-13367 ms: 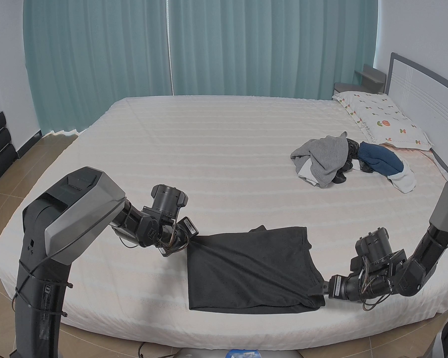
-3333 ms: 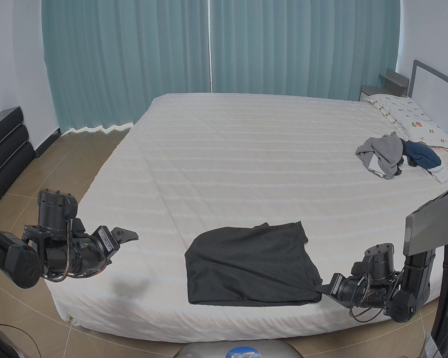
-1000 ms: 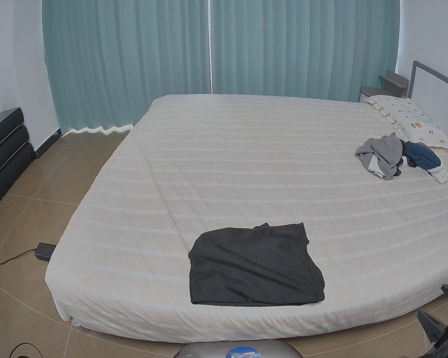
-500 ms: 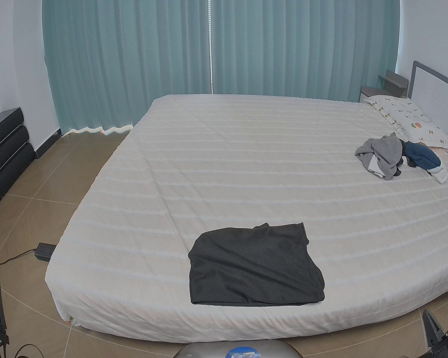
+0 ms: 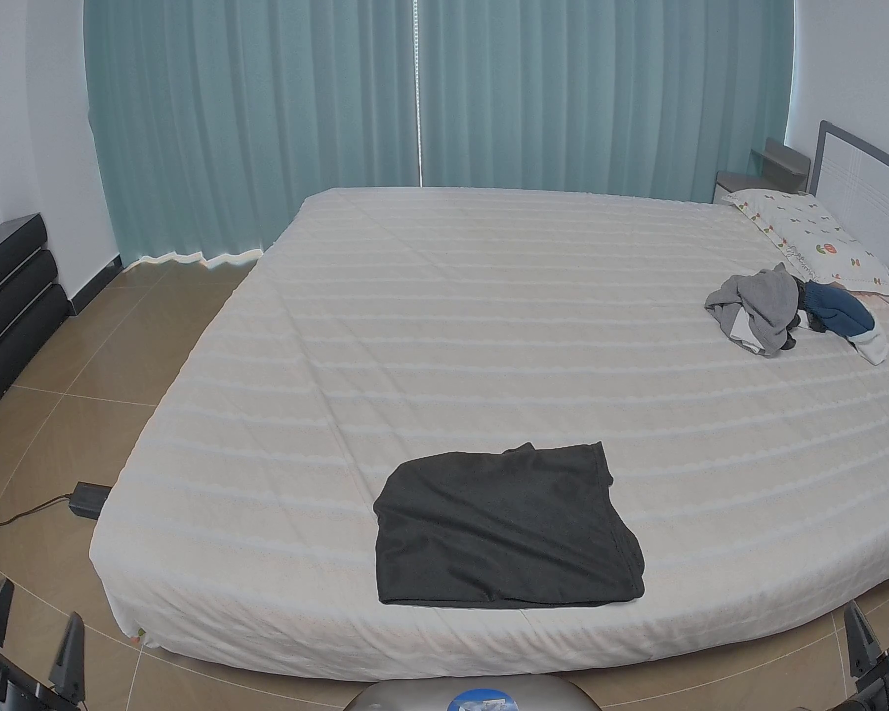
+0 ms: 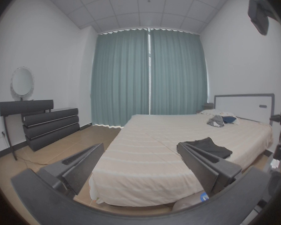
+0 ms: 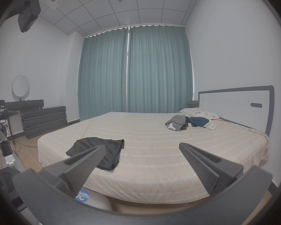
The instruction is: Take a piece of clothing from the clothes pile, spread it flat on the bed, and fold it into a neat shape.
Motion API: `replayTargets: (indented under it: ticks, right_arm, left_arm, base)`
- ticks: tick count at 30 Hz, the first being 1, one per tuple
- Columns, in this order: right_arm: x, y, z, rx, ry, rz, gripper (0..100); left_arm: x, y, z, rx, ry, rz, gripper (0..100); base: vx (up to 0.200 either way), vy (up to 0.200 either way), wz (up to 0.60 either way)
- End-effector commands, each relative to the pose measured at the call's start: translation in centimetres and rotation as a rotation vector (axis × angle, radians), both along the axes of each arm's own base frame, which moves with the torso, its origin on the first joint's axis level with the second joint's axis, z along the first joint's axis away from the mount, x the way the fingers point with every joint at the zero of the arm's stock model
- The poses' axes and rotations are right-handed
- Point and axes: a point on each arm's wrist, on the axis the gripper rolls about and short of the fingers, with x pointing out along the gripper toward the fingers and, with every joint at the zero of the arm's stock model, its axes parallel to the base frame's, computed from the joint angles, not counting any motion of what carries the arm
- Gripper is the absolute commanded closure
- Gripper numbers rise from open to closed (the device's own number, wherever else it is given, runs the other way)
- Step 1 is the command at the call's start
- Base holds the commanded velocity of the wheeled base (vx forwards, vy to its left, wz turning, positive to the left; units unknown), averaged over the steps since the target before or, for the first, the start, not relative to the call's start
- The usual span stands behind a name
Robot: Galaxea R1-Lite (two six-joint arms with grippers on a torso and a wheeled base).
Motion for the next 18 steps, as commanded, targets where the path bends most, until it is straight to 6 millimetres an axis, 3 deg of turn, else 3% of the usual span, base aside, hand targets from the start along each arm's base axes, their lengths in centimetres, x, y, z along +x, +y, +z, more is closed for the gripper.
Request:
replayTargets:
  ticks: [1,18]
  right_arm:
    - [0.07,0.0,-0.52,0.002,0.01,0.0,0]
    - [0.07,0.0,-0.5,0.012,0.009,0.0,0]
  left_arm:
    - [0.04,-0.04,-0.42,0.016,0.004,-0.017,0]
    - [0.04,-0.05,-0.41,0.01,0.002,-0.02,0]
  base:
    - [0.0,0.0,0.0]
    - [0.0,0.0,0.0]
